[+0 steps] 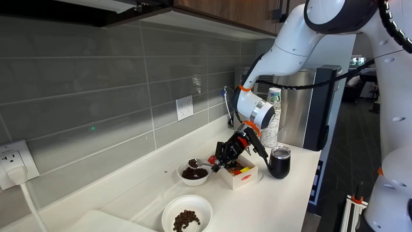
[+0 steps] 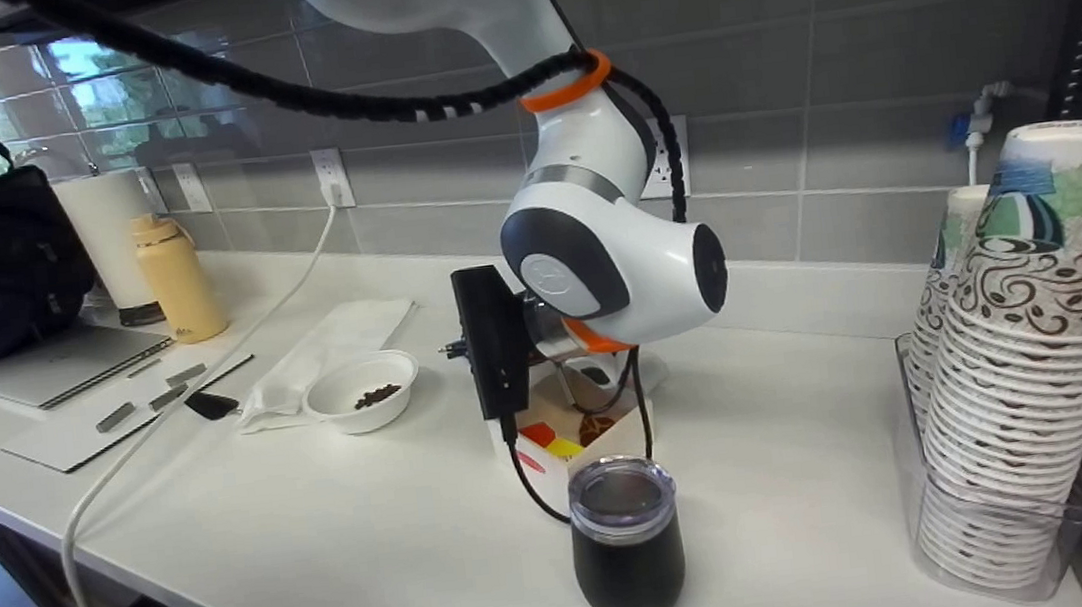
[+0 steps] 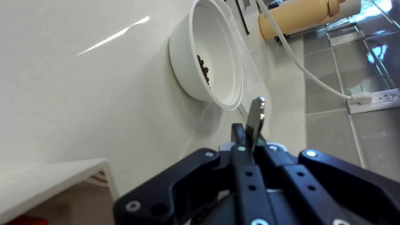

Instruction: Scoop up the beans from the bowl on the right and put them to the bowl on the left

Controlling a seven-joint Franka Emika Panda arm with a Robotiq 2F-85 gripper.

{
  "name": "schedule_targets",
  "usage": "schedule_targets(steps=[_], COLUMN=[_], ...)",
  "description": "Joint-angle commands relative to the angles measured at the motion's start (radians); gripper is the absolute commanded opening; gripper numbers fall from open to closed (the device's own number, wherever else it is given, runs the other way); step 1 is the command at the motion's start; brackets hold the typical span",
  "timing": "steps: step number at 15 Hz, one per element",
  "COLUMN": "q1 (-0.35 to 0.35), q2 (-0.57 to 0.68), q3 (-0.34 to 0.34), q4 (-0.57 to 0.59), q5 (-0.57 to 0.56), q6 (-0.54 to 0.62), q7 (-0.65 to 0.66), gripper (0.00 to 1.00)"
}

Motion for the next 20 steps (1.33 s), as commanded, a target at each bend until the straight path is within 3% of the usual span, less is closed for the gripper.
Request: schedule_targets(steps=[1,12,20], q1=[-0.009,0.025,0.086], q2=[-0.04,-0.211,-0.259], q3=[-0.018,-0.015,0.044], q4=[-0.029,-0.129,-0.162], q5=[-0.022,-0.286,-0.425], q6=[-0.076,-0.206,-0.274], q7=[-0.044,-0.029,-0.026], gripper=[0.01,0.01,0.01])
